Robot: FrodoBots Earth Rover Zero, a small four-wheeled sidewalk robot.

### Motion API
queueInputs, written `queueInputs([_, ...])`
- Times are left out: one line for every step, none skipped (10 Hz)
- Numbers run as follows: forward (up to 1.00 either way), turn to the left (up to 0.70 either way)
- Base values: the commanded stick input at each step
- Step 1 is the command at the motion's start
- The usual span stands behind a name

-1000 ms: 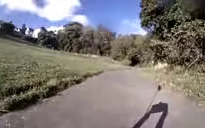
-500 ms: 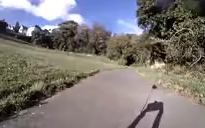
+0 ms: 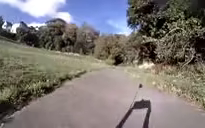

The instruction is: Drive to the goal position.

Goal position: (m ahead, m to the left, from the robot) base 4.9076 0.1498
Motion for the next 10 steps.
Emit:
queueInputs([0.85,0.00])
queueInputs([0.87,0.00])
queueInputs([0.93,0.00])
queueInputs([1.00,0.00])
queueInputs([1.00,0.00])
queueInputs([1.00,0.00])
queueInputs([1.00,-0.33])
queueInputs([1.00,-0.37])
queueInputs([1.00,-0.40])
queueInputs([1.00,-0.40])
